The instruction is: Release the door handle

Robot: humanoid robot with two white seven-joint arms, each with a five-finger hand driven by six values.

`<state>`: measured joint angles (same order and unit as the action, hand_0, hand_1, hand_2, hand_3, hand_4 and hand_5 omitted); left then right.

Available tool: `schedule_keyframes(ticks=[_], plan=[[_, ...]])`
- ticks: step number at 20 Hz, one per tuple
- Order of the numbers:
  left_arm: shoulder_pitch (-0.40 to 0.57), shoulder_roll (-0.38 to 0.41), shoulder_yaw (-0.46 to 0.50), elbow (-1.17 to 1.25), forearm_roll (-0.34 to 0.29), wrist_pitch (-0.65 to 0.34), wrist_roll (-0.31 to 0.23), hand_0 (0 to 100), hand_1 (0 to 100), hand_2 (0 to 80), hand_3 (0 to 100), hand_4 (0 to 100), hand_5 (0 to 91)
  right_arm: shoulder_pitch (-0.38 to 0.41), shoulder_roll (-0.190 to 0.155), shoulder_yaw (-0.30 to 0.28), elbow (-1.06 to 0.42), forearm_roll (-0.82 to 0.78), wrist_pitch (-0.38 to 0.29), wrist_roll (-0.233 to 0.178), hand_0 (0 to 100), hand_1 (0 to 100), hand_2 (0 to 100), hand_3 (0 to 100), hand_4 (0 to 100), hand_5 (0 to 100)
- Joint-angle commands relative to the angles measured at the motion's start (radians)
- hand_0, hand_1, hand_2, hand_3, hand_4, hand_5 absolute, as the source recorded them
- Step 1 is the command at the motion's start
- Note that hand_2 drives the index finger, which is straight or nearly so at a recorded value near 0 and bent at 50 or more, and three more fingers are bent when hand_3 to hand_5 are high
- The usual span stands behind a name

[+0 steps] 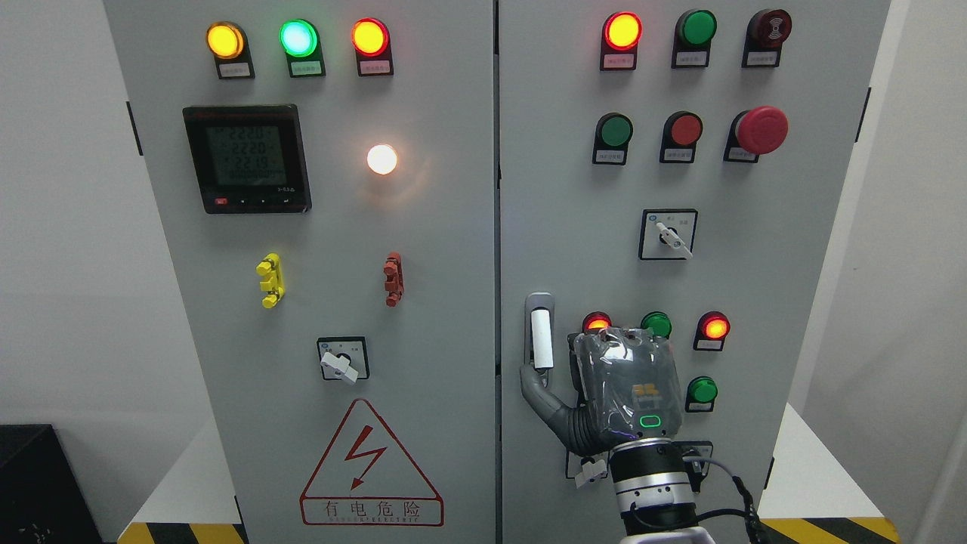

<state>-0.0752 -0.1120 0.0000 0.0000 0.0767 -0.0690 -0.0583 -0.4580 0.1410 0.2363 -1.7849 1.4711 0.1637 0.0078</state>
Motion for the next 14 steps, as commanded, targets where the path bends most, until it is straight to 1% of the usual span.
schedule_keyframes(ticks=[1,4,14], plan=[[0.000,0.000,-0.021,-0.020,0.000,0.000,0.000,0,0,2.1,9,1,0.0,0.004,-0.001,-0.002,-0.004,0.000,0.003,0.000,35,30,94,100,97,92],[0.000,0.000,-0.021,-0.020,0.000,0.000,0.000,0,0,2.2,9,1,0.0,0.004,-0.001,-0.002,-0.004,0.000,0.019,0.000,37,30,94,100,97,92],[0.000,0.000,-0.021,-0.020,0.000,0.000,0.000,0,0,2.2,10,1,0.0,0.004,-0.004,-0.002,-0.004,-0.002,0.020,-0.002,41,30,94,100,97,92]])
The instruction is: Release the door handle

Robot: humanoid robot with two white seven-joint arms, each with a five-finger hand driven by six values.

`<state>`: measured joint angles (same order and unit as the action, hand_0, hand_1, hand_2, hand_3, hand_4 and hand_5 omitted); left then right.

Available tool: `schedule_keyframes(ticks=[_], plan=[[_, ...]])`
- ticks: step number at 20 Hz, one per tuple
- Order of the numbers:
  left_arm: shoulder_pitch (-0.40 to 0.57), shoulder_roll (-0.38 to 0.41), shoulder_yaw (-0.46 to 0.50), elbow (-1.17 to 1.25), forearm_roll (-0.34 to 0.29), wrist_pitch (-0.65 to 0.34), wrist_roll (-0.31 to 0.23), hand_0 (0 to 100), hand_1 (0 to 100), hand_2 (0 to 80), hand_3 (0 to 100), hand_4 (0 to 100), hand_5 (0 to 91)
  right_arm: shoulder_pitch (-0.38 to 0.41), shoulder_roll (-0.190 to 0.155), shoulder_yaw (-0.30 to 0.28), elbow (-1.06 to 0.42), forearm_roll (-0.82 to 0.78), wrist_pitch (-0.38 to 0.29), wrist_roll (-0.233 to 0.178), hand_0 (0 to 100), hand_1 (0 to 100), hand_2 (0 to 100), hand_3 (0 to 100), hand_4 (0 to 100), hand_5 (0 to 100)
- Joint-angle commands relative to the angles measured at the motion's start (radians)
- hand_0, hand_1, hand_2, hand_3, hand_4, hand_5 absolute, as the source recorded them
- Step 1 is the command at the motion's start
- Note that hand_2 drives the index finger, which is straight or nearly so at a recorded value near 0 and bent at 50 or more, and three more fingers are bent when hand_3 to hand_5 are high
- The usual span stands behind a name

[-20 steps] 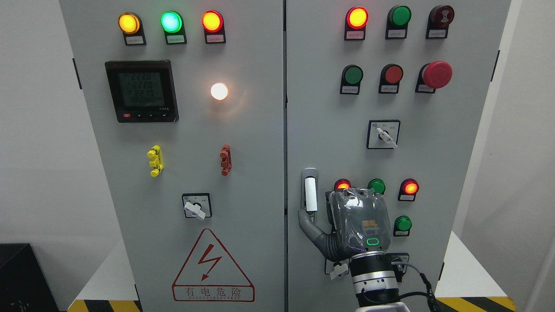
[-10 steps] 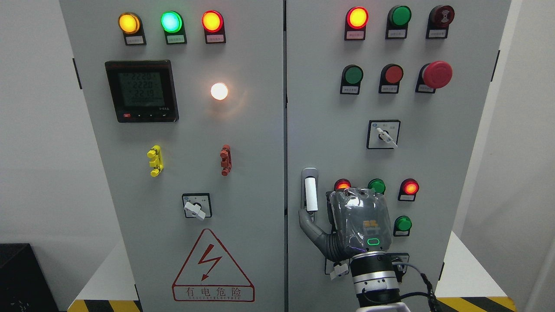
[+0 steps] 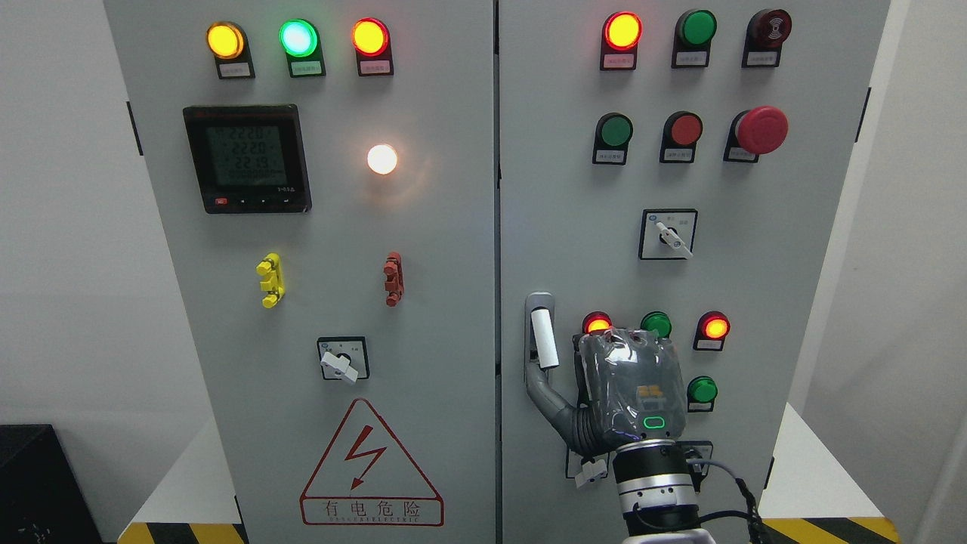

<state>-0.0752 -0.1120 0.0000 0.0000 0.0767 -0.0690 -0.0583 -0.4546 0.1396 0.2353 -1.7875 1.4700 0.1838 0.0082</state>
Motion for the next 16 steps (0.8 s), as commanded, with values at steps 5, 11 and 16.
schedule_keyframes(ticks=[5,11,16], plan=[[0.000,0.000,-0.021,-0.020,0.000,0.000,0.000,0,0,2.2,10,1,0.0,0.001,-0.003,-0.001,-0.001,0.000,0.000,-0.002,42,30,94,100,97,93],[0.000,0.000,-0.021,-0.020,0.000,0.000,0.000,0,0,2.2,9,1,0.0,0.001,-0.006,-0.001,-0.004,0.000,0.000,-0.002,44,31,94,100,97,93],[0.000,0.000,-0.021,-0.020,0.000,0.000,0.000,0,0,2.3,9,1,0.0,0.002,-0.006,-0.001,-0.004,0.000,0.000,-0.002,45,33,94,100,97,93]])
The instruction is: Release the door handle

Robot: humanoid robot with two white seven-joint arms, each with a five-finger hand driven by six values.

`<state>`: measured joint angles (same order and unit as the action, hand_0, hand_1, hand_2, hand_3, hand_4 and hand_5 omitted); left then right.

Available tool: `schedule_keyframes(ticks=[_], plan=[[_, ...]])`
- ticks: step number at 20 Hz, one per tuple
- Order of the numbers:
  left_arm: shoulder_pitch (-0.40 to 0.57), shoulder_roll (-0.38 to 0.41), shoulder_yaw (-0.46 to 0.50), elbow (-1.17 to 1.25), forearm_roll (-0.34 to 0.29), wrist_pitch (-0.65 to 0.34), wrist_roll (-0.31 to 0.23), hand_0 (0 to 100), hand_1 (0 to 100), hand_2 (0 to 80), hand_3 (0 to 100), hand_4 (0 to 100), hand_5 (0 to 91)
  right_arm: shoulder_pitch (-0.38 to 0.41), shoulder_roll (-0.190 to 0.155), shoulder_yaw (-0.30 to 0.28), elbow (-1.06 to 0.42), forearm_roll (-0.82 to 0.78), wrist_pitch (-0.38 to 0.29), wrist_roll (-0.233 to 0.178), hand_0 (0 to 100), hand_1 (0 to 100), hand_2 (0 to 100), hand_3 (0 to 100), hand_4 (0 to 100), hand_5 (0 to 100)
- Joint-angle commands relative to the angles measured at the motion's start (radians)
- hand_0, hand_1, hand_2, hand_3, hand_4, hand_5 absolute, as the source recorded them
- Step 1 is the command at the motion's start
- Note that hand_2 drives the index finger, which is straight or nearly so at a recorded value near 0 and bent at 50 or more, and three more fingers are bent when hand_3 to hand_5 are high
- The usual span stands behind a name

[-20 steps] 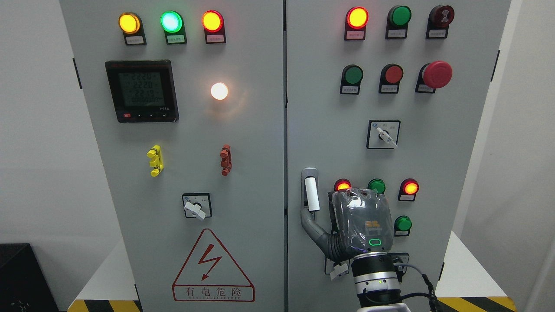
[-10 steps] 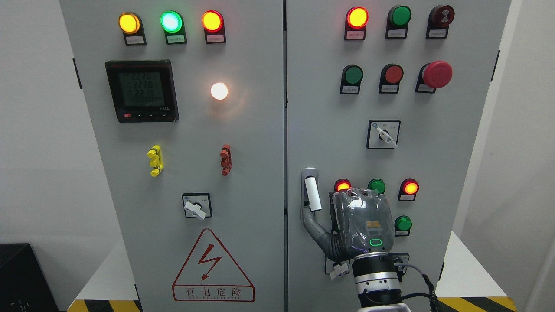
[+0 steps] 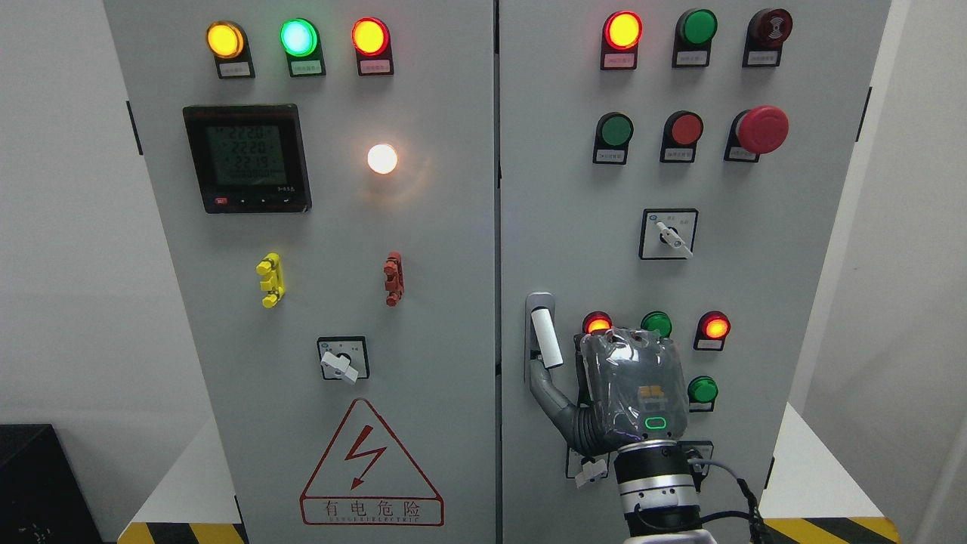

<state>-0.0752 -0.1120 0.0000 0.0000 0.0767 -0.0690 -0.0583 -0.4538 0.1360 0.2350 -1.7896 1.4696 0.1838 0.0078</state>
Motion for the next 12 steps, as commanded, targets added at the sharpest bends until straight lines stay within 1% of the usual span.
schedule_keyframes(ticks=[1,12], plan=[[0.000,0.000,-0.021,-0.020,0.000,0.000,0.000,0,0,2.3,10,1,0.0,0.001,-0.003,0.000,-0.002,0.000,0.000,-0.002,45,33,94,100,97,93],[0.000,0.000,-0.021,-0.020,0.000,0.000,0.000,0,0,2.3,9,1,0.0,0.012,-0.007,-0.005,-0.016,0.002,0.000,-0.002,46,36,94,100,97,93]])
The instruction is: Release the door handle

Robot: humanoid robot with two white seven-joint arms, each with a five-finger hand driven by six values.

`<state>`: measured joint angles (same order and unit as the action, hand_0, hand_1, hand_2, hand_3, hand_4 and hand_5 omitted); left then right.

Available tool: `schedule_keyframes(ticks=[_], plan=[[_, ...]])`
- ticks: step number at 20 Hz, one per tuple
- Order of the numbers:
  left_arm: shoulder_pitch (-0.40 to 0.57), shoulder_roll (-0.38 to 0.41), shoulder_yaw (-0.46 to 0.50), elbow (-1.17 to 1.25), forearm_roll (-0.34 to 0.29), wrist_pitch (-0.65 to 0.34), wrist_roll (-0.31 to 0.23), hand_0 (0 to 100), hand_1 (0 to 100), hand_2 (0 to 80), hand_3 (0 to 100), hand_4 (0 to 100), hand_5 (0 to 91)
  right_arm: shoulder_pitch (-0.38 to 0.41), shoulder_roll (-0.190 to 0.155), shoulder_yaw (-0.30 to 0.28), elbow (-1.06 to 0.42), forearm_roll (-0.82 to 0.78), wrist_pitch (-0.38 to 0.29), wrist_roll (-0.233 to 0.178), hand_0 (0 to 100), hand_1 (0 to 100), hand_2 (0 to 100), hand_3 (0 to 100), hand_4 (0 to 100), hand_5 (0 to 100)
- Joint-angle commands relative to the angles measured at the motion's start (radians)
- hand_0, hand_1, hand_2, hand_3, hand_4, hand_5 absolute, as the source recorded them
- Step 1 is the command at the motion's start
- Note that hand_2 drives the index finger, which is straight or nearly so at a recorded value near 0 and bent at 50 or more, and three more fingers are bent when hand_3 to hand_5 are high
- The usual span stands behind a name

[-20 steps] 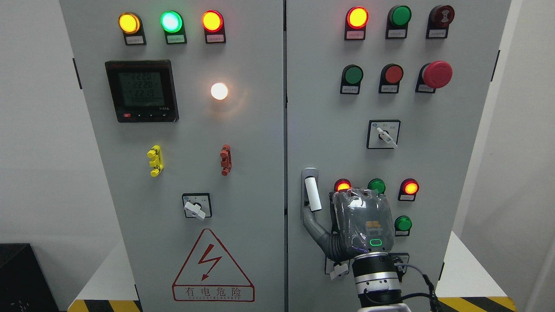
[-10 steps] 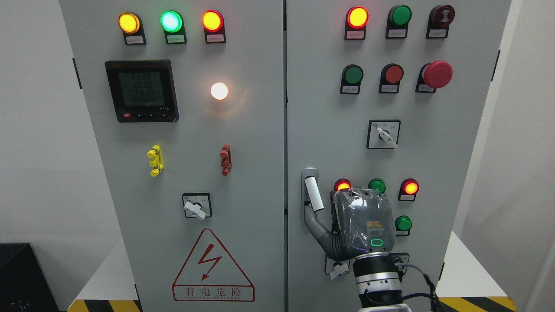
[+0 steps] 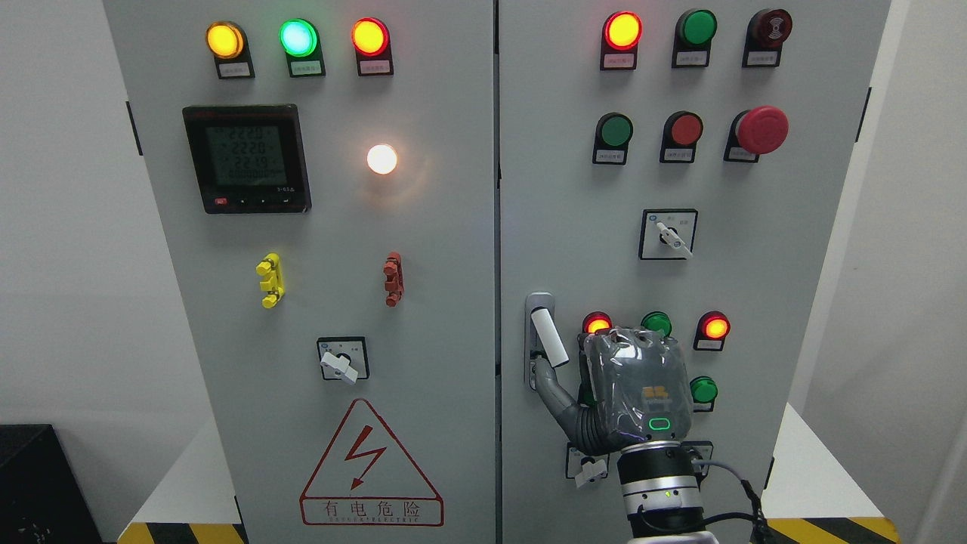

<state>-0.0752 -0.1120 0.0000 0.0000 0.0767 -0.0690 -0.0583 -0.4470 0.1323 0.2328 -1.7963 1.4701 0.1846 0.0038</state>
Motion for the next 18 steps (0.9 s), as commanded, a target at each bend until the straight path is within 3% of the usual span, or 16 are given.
schedule_keyframes(ticks=[1,18], plan=[[0.000,0.000,-0.021,-0.020,0.000,0.000,0.000,0,0,2.3,10,1,0.0,0.005,-0.003,-0.003,-0.011,-0.001,-0.001,0.002,46,36,94,100,97,93],[0.000,0.000,-0.021,-0.020,0.000,0.000,0.000,0,0,2.4,10,1,0.0,0.002,-0.006,-0.009,-0.011,-0.001,0.016,0.001,47,36,94,100,97,93]])
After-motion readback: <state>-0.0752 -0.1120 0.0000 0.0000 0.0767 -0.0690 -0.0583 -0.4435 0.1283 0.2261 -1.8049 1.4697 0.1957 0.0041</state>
